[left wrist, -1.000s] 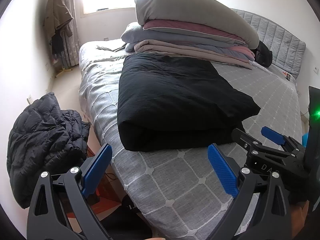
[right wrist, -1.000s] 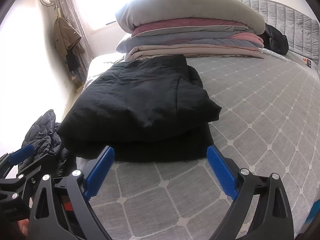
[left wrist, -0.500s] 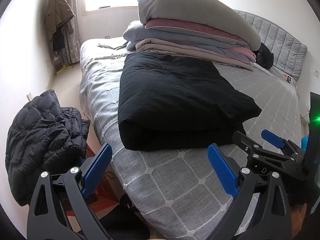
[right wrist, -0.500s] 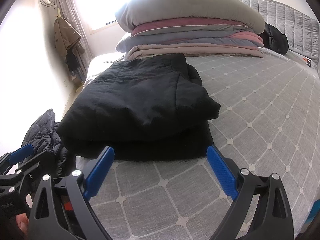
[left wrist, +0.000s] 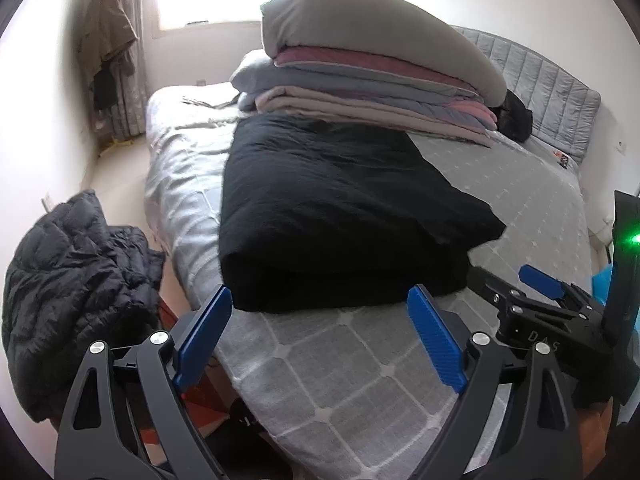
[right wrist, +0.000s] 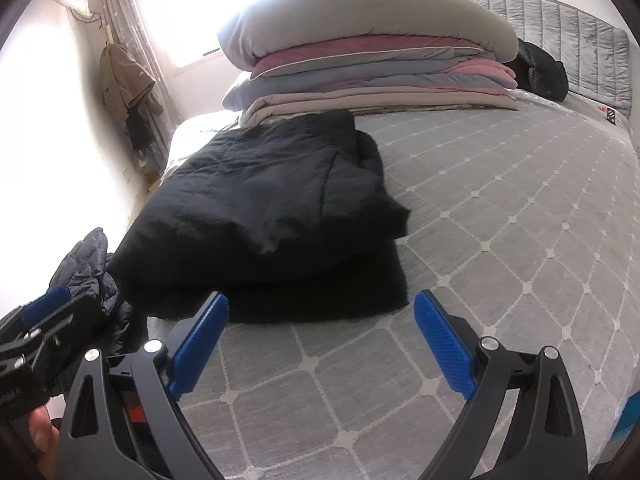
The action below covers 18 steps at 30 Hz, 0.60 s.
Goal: Fold large clothes
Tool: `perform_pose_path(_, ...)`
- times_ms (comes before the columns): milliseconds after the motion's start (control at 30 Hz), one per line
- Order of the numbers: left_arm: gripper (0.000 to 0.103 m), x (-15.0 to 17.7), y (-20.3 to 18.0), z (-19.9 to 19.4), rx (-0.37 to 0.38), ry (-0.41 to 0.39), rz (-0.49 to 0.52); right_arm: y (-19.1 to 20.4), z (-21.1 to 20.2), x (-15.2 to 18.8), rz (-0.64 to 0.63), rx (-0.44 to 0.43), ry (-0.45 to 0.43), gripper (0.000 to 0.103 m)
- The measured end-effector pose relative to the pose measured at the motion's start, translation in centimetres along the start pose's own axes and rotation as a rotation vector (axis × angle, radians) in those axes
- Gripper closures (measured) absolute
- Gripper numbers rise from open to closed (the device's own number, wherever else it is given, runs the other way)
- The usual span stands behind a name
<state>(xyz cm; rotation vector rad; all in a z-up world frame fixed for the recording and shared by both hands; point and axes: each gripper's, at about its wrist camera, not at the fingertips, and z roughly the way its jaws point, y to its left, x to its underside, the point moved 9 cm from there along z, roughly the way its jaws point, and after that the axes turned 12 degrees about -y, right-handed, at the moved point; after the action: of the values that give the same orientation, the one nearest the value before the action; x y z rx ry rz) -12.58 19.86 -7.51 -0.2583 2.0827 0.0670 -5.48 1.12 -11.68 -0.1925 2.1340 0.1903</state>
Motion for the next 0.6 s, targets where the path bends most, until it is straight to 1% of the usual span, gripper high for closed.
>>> perform_pose_path(67, 0.010, 0.2, -0.3, 0.0, 0.001, 0.015, -0.007, -0.6, -0.5, -0.1, 0.003, 0.007, -0.009, 0.012)
perform_pose_path(167, 0.007, 0.5, -0.7, -0.1, -0.018, 0.036, -0.008, -1.6, -1.3, -0.2, 0.010, 0.023, -0.022, 0.012)
perform_pose_path(367, 0.007, 0.2, -1.5, -1.1, -0.032, 0.030, 0.009, -4.4, -2.5, 0.6, 0.021, 0.073, -0.032, 0.012)
perform_pose_path(433, 0.007, 0.2, -1.8, -1.4, -0.034, 0.027, 0.014, -5.4, -2.9, 0.9, 0.024, 0.096, -0.040, 0.010)
perform_pose_path(600, 0.007, 0.1, -2.9, -2.3, -0.042, 0.023, 0.036, -7.6, -3.8, 1.5, 0.036, 0.136, -0.048, 0.009)
